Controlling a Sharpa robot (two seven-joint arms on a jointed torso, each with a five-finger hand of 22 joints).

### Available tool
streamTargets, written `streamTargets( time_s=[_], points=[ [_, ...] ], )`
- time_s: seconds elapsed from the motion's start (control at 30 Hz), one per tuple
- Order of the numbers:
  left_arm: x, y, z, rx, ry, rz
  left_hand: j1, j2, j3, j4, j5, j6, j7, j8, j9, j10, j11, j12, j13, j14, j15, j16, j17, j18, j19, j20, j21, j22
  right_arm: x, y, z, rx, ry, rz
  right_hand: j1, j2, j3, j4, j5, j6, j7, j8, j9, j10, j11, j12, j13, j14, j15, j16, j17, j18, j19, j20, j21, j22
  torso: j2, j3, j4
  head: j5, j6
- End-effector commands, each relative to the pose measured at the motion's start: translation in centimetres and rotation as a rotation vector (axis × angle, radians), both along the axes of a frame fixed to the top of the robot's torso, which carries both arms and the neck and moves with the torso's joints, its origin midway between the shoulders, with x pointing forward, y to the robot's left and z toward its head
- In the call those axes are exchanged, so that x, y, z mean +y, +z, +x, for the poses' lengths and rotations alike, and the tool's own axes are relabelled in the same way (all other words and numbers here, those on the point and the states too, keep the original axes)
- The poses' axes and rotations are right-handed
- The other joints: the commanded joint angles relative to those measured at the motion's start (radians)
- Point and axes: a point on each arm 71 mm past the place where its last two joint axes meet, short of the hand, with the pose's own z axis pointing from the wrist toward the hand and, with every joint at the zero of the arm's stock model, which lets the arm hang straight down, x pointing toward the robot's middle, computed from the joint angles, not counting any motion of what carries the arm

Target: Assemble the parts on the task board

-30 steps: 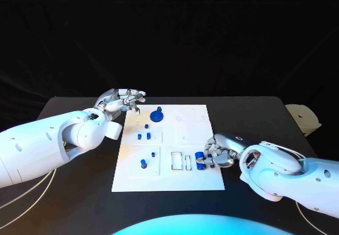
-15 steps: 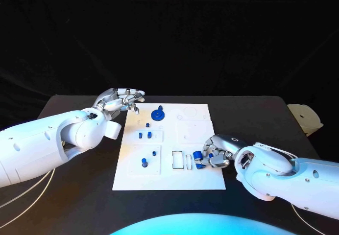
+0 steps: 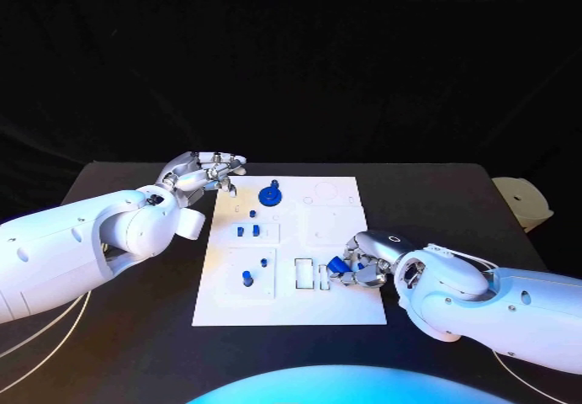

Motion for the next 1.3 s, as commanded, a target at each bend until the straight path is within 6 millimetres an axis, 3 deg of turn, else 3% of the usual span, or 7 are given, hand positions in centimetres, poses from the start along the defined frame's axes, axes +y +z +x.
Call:
streamTargets(
  time_s=[0.03, 0.37, 0.67, 1.3],
  points=[
    [-0.2, 0.1, -0.1, 0.002, -0.019, -0.009, -0.003, 0.006, 0.003, 0.003, 0.004, -0.009, 0.002, 0.004, -0.002, -0.009, 0.0, 0.007, 0.001, -0.006, -0.001, -0.002, 0.002, 0.006, 0.001, 0.006, -0.003, -0.001, 0.1, -0.6, -0.4, 0.017, 0.014, -0.032, 0.023, 0.011, -0.002, 0.0, 0.008, 0.005, -0.006, 0.0, -0.007, 0.043, -0.007, -0.001, 0.185, 0.076, -0.009, 0.002, 0.114, -0.014, 0.105, -0.009, 0.004, 0.263, 0.0, -0.0016, 0.002, -0.001, 0.001],
    [-0.2, 0.1, -0.1, 0.002, -0.018, -0.009, -0.004, 0.006, 0.004, 0.003, 0.004, -0.009, 0.002, 0.004, -0.002, -0.01, 0.0, 0.007, 0.001, -0.007, -0.001, -0.002, 0.002, 0.006, 0.0, 0.007, -0.004, -0.002, 0.0, 1.0, -0.8, -0.049, -0.033, 0.067, 0.074, 0.049, 0.027, 0.001, 0.002, 0.04, -0.021, 0.013, -0.01, 0.052, -0.02, 0.009, 0.194, 0.079, -0.019, 0.006, 0.126, -0.014, 0.105, -0.017, 0.004, 0.263, 0.0, -0.003, 0.0059, -0.004, 0.005],
    [-0.4, 0.1, -0.1, 0.002, -0.023, -0.01, -0.004, 0.006, 0.004, 0.003, 0.004, -0.009, 0.002, 0.004, -0.002, -0.01, 0.0, 0.007, 0.001, -0.007, -0.001, -0.002, 0.002, 0.006, 0.0, 0.007, -0.004, -0.002, 1.0, 3.2, -0.6, -0.061, -0.046, 0.159, 0.059, 0.065, 0.037, 0.006, 0.014, 0.061, -0.029, 0.018, -0.012, 0.059, -0.028, 0.016, 0.201, 0.08, -0.026, 0.008, 0.13, -0.014, 0.105, -0.024, 0.004, 0.263, 0.002, -0.0043, 0.0104, -0.01, 0.008],
    [-1.0, 0.1, -0.1, 0.005, -0.037, -0.016, -0.004, 0.006, 0.004, 0.003, 0.004, -0.009, 0.002, 0.004, -0.002, -0.01, 0.0, 0.007, 0.001, -0.007, -0.001, -0.002, 0.002, 0.006, 0.0, 0.007, -0.004, -0.002, 4.7, 1.3, -0.3, 0.101, 0.017, 0.163, -0.071, 0.095, 0.025, 0.006, 0.009, 0.094, -0.041, 0.027, -0.013, 0.068, -0.038, 0.025, 0.21, 0.085, -0.035, 0.017, 0.16, -0.014, 0.105, -0.032, 0.004, 0.263, 0.005, -0.005, 0.0141, -0.003, 0.002]
  ],
)
